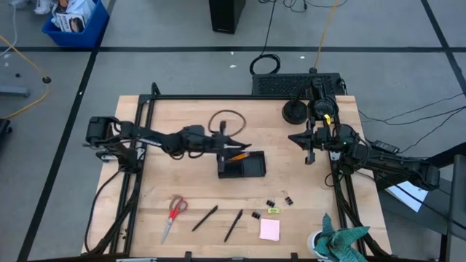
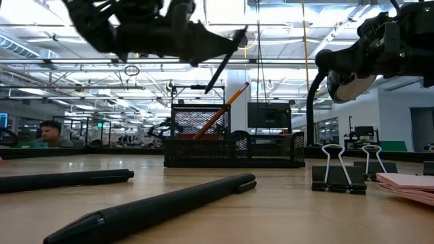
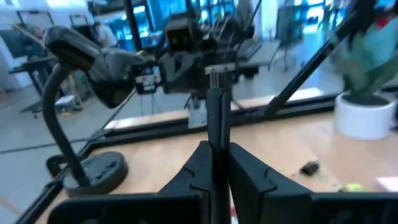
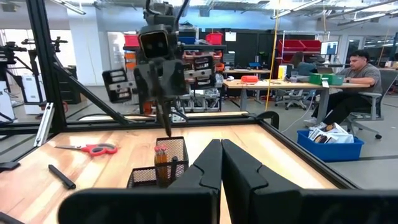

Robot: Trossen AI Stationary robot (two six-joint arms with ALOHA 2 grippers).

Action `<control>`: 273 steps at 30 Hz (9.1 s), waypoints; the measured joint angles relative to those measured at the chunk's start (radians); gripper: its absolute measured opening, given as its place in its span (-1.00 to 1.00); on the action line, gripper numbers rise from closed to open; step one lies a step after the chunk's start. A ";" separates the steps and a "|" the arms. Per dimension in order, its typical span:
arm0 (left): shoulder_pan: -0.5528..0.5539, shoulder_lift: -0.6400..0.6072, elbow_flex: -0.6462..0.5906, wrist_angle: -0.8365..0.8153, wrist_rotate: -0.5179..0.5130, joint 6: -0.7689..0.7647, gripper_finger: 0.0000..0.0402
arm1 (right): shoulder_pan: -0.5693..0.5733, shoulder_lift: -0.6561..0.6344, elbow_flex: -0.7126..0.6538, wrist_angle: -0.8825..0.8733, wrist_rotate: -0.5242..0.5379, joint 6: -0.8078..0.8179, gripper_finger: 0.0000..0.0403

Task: Pick and place office supplies into organizer
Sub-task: Put the left pen into the top left section of the desk organizer, then put the pen into the top left section of the desk organizer

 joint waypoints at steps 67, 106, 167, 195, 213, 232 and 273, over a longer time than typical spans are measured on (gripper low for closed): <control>-0.046 0.148 -0.172 0.146 -0.169 -0.164 -0.40 | 0.000 0.002 0.000 0.025 0.001 0.010 -1.00; -0.631 0.376 0.684 -1.558 -0.242 -1.144 -0.17 | 0.000 0.004 0.000 0.016 -0.001 0.011 -1.00; -0.670 0.369 0.440 -1.332 -0.356 -1.087 -0.95 | 0.000 0.004 0.000 0.009 0.001 0.011 -1.00; -0.167 -0.069 0.076 -0.246 -0.385 0.011 -0.85 | 0.000 0.006 0.000 0.006 0.001 0.026 -1.00; -0.040 0.154 -0.089 0.265 -0.119 -0.045 -0.91 | 0.000 0.007 0.000 -0.005 0.004 -0.016 -1.00; -0.037 0.154 -0.163 0.208 -0.165 -0.091 -0.85 | 0.000 0.007 0.000 -0.005 0.005 -0.019 -1.00; -0.071 0.076 -0.153 0.149 -0.203 -0.090 -0.22 | 0.000 0.007 0.000 -0.004 0.002 -0.016 -1.00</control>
